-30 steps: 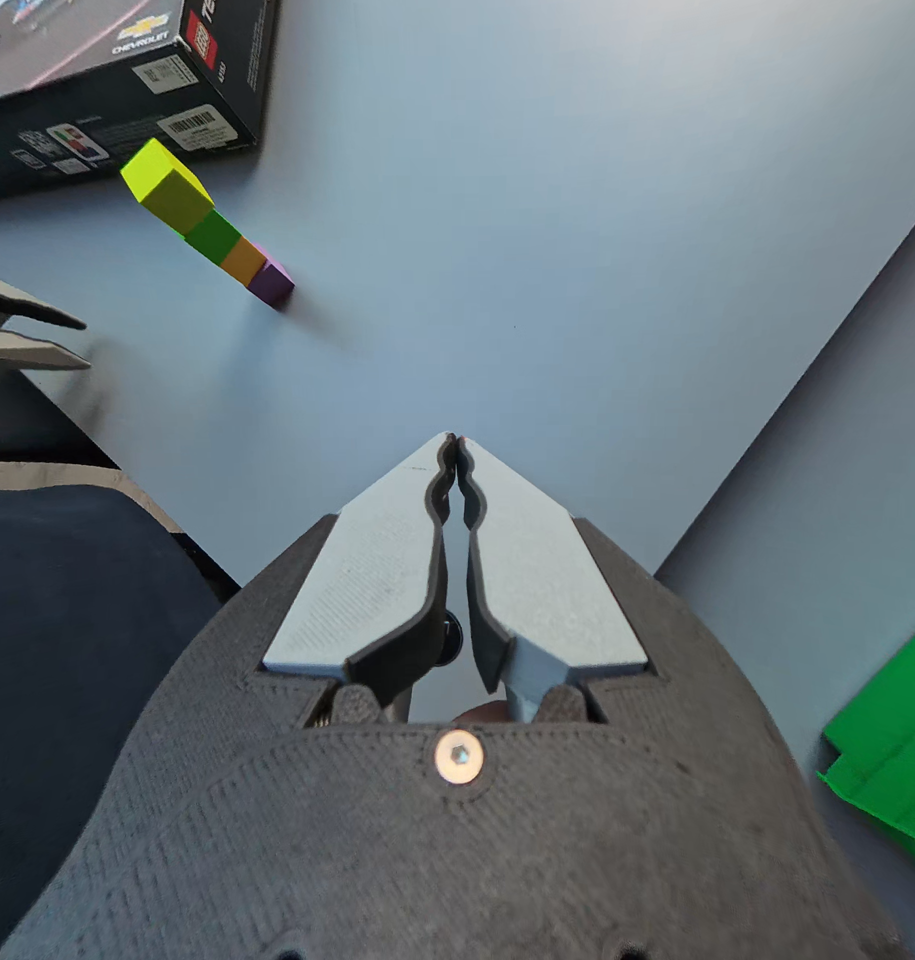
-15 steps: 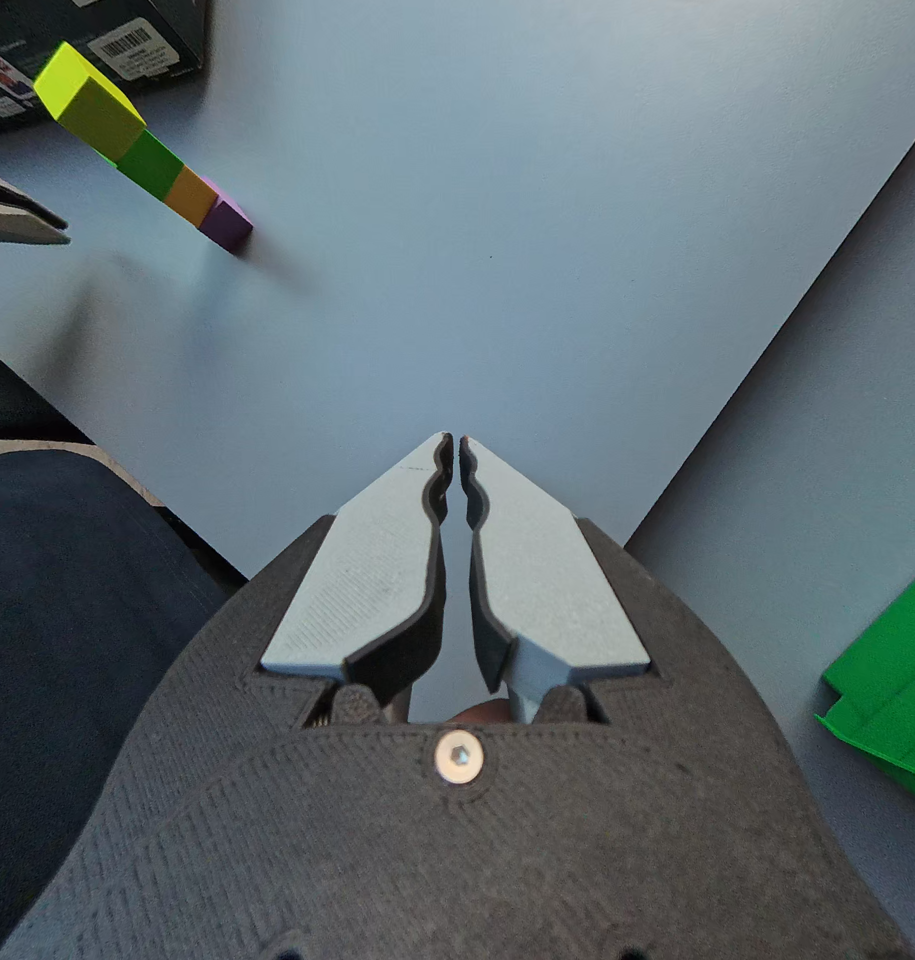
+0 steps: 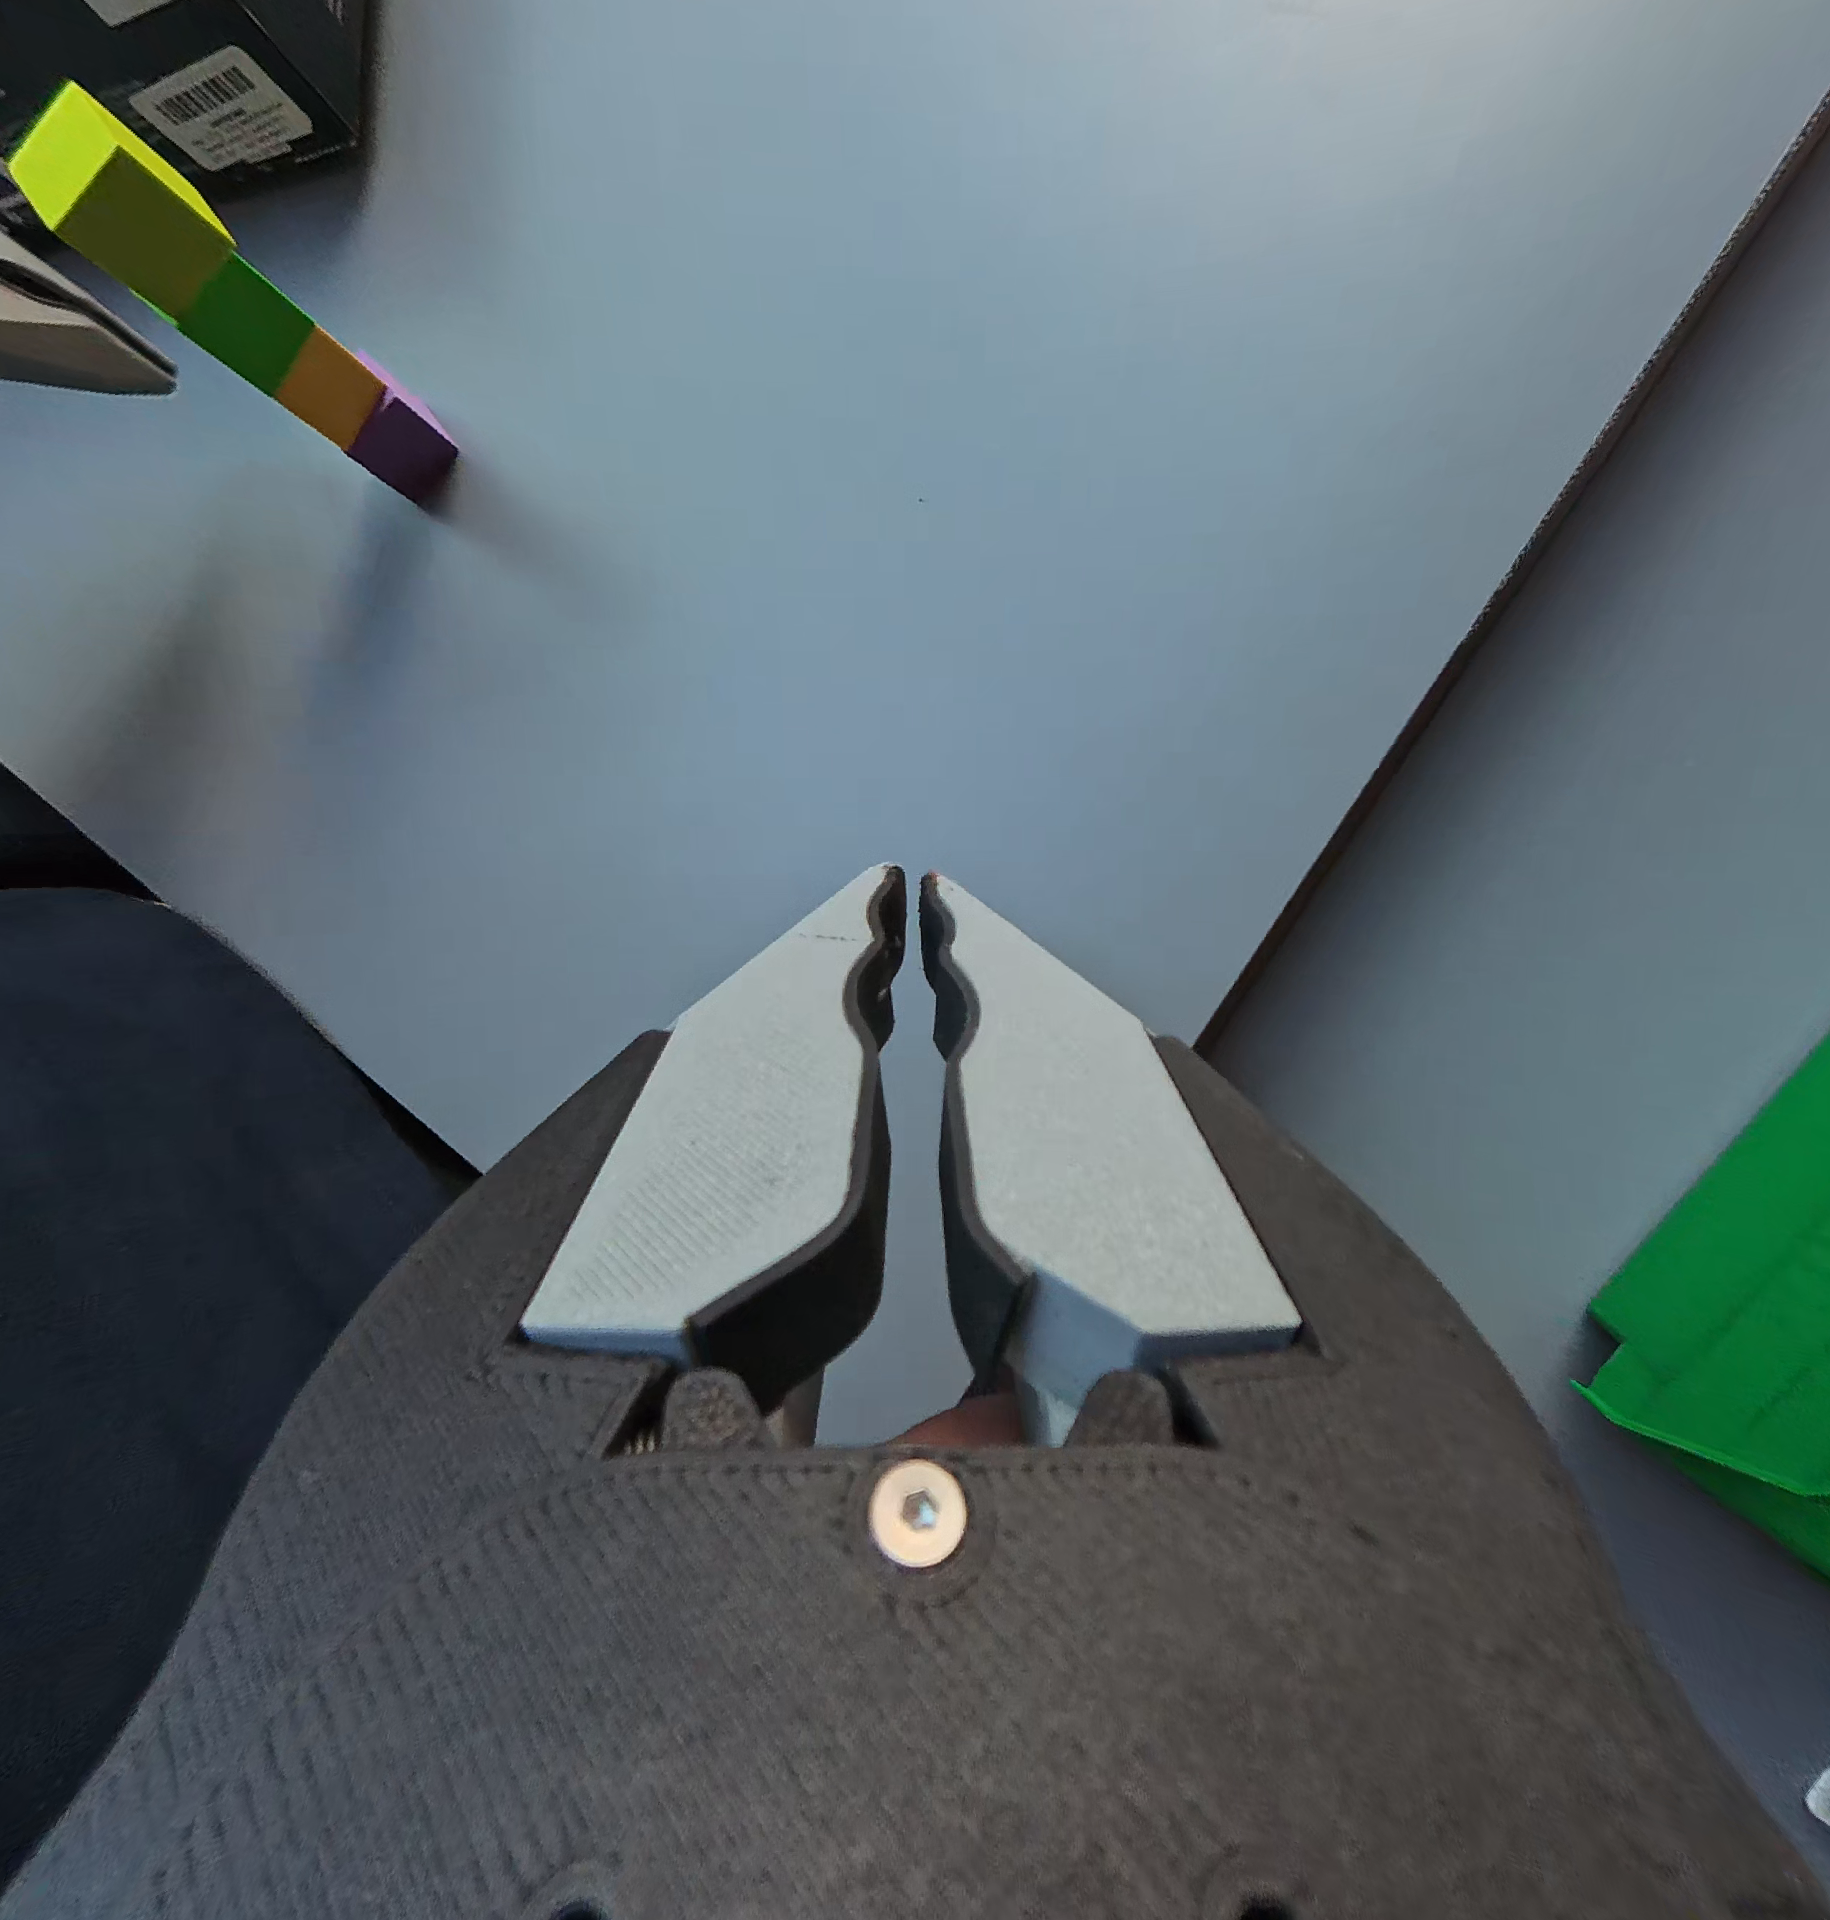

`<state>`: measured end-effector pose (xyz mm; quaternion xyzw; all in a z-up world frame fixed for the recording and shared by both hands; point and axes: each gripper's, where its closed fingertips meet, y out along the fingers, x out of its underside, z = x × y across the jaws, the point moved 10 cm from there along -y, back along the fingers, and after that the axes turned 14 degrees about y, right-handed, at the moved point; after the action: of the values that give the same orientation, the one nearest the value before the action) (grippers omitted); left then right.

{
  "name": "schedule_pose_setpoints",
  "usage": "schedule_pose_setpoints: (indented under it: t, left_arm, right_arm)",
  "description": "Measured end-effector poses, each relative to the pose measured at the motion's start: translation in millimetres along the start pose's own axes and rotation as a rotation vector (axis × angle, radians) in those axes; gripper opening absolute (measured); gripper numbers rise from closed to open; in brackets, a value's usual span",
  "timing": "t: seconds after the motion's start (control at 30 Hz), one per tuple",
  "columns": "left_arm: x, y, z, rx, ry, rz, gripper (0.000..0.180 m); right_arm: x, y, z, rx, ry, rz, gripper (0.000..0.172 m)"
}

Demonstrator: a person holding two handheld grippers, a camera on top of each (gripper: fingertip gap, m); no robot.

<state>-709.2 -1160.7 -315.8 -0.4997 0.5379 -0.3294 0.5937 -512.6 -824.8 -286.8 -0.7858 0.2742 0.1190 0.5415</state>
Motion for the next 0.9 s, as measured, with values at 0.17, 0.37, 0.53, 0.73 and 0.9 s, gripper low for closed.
schedule_pose_setpoints:
  t: [0.17,0.37,0.53,0.73,0.9]
  left_arm:
    - [-3.1,4.8,-4.9,-0.024,0.016,-0.038,0.0]
    - [-7.8,11.7,-7.4,-0.022,0.014,-0.077,0.0]
    - [-31.8,12.4,0.9,0.007,0.069,-0.013,0.0]
    - [-66.1,5.9,23.4,0.059,0.211,0.077,0.0]
    - [-75.0,-1.7,27.9,0.084,0.195,0.149,0.0]
  right_arm:
    - [3.1,-2.9,4.4,0.015,0.014,0.005,0.0]
    - [4.5,-4.3,3.3,0.02,0.019,0.008,0.0]
    - [2.8,-3.4,-0.2,0.02,0.015,0.008,0.0]
    - [-2.8,-3.8,-4.6,0.019,0.006,0.014,0.0]
    - [-3.5,-5.7,-4.6,0.025,0.007,0.02,0.0]
